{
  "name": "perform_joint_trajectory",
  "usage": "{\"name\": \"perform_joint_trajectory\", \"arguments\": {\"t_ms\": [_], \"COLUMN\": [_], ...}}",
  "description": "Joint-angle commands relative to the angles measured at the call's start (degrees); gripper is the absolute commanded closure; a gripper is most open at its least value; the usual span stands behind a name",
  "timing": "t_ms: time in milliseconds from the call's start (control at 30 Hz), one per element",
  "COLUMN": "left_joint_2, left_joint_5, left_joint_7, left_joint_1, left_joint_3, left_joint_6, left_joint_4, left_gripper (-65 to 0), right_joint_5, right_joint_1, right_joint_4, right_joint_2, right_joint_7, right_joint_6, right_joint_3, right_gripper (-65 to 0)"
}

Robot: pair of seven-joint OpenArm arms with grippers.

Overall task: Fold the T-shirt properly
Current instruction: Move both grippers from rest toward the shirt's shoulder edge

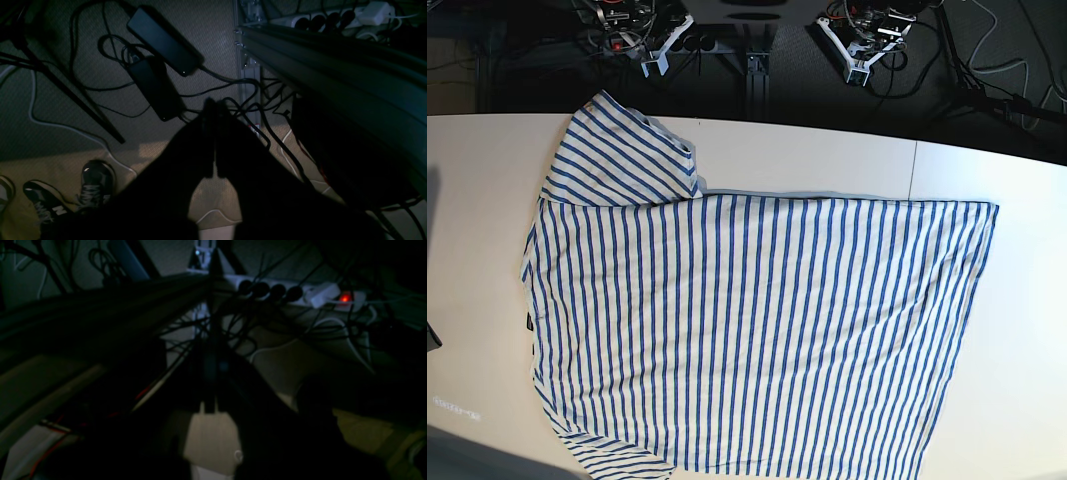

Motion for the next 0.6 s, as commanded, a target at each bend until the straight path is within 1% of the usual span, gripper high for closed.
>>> {"name": "perform_joint_trajectory", "arguments": {"t_ms": [0,33,100,167,367,467,567], "left_joint_2": [-0.20,-0.37,-1.01,-1.38,-3.72,-5.11,-6.75], "left_joint_5": [0.11,0.11,0.04,0.07,0.09,0.07,0.07], "left_joint_7": [-0.55,-0.59,-0.81,-1.68,-3.21,-3.56,-3.54], "left_joint_1": [0.33,0.35,0.68,0.98,2.86,5.11,8.13], "left_joint_3": [0.09,0.09,0.09,0.09,0.09,0.09,0.09], "left_joint_6": [0.20,-1.07,-4.72,-6.69,-6.84,-6.86,-7.04], "left_joint_4": [0.33,0.37,0.44,0.48,2.05,5.79,11.08], "left_gripper": [0.0,0.0,0.0,0.0,0.0,0.0,0.0], "right_joint_5": [-0.04,-0.04,-0.04,-0.04,-0.04,-0.07,-0.22], "right_joint_1": [-0.52,-0.85,-1.73,-2.82,-6.45,-8.92,-11.69], "right_joint_4": [0.74,1.38,2.95,4.68,9.53,12.44,15.93], "right_joint_2": [0.33,0.33,0.33,0.35,1.99,3.76,6.21], "right_joint_7": [0.59,0.59,0.59,0.57,0.55,0.55,0.33], "right_joint_6": [-2.84,-2.47,-1.75,-1.42,-1.18,-0.92,-0.94], "right_joint_3": [0.24,0.24,0.24,0.02,-2.45,-5.33,-8.70], "right_gripper": [0.0,0.0,0.0,0.0,0.0,0.0,0.0]}}
